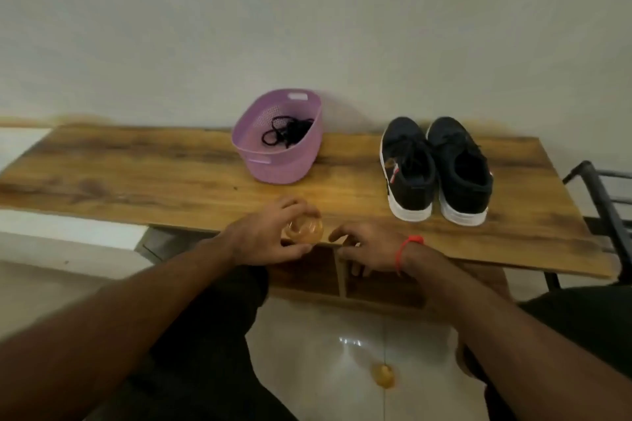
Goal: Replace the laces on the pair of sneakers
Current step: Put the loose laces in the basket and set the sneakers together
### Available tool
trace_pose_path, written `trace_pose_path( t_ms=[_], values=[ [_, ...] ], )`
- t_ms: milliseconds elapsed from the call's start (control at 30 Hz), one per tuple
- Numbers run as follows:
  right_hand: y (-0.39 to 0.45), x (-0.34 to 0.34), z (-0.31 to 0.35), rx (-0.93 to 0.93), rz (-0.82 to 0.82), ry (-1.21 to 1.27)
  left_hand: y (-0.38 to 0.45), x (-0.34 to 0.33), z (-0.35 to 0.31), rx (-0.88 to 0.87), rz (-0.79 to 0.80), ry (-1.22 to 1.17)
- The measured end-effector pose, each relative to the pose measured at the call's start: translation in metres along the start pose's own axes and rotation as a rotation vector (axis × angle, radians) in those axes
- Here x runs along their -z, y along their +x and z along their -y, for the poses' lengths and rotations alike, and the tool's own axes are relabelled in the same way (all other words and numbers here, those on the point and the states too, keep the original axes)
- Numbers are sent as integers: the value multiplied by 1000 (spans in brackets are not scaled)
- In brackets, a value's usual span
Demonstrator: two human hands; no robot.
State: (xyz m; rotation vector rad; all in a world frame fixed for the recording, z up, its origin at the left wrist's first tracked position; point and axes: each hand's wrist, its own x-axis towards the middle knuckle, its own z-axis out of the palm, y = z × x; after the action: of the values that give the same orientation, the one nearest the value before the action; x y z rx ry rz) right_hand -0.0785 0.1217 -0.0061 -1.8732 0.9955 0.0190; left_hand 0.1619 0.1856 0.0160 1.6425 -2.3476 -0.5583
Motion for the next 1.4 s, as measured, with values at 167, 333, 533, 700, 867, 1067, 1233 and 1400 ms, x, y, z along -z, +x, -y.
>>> trace_pose_path(
  t_ms=[167,333,533,700,867,1067,1233,1400],
  values=[
    [-11,20,22,184,-192,8,18,69,21,93,-402,80],
    [-13,21,23,197,-363,123,64,114,51,412,-457,116],
    [-9,24,24,224,-392,77,122,114,78,626,-152,296],
    [-3,28,22,258,-397,56,155,100,94,687,164,399],
    [1,32,18,260,-386,47,170,86,108,697,347,519],
    [8,36,17,254,-393,27,175,74,121,725,369,558],
    [11,36,18,252,-411,34,168,81,121,717,339,362],
    [8,38,16,242,-418,44,146,95,78,619,-17,355]
  ],
)
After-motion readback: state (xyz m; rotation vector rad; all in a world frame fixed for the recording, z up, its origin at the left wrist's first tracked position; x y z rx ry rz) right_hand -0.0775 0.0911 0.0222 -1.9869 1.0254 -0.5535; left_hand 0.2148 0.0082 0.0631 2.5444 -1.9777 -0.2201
